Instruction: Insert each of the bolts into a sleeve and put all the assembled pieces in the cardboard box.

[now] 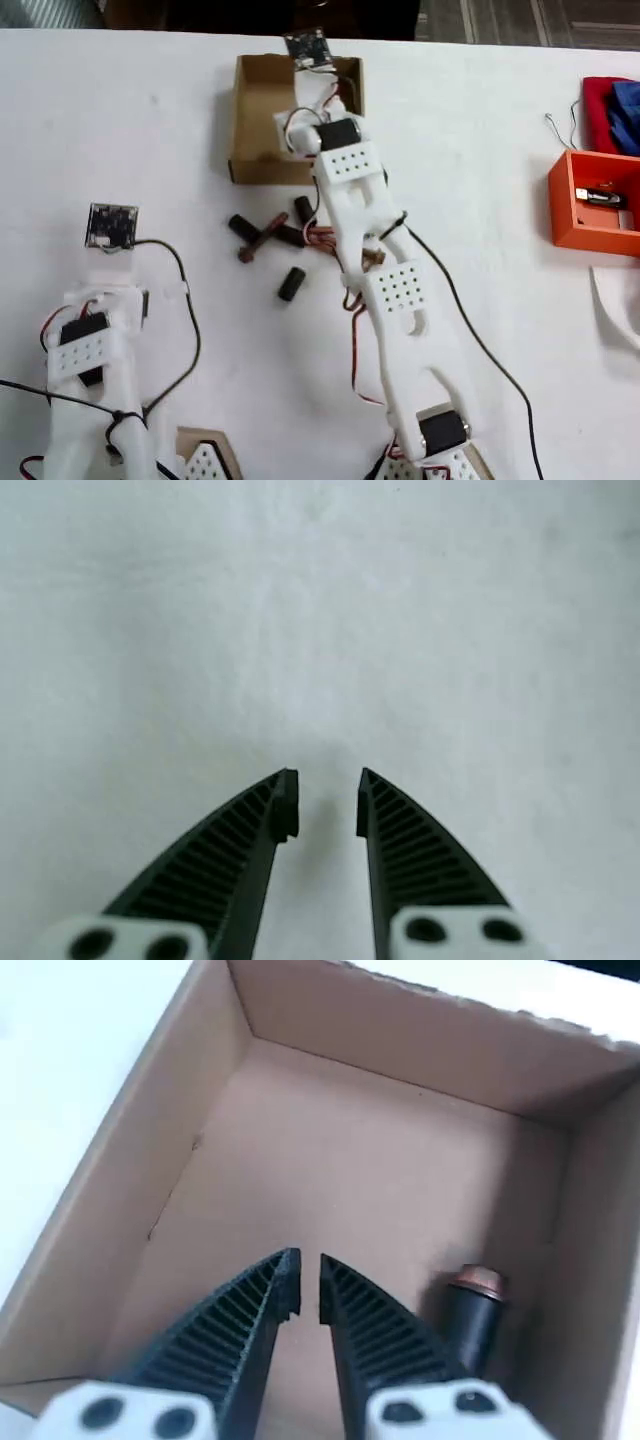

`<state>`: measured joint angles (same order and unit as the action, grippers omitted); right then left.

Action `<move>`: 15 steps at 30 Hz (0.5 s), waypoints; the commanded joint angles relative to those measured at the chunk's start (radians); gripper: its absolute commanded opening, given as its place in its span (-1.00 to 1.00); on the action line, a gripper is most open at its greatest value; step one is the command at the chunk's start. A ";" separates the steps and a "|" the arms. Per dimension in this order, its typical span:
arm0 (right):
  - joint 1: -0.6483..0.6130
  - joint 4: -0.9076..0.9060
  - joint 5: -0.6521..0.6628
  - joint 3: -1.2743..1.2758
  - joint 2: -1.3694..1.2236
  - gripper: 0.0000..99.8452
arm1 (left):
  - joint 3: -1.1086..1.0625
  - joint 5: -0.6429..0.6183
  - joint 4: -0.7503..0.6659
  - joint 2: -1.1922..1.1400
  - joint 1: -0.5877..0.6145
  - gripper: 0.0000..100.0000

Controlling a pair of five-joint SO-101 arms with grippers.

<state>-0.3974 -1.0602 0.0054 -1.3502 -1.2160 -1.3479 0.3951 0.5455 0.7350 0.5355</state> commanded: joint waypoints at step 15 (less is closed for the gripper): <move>0.001 -0.576 0.014 -0.273 0.387 -0.95 | 0.005 0.003 -0.015 0.008 0.005 -0.76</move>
<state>-0.4005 -1.5313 0.0115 -1.5466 -0.9429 -1.3479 0.3951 0.5455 0.7350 0.5355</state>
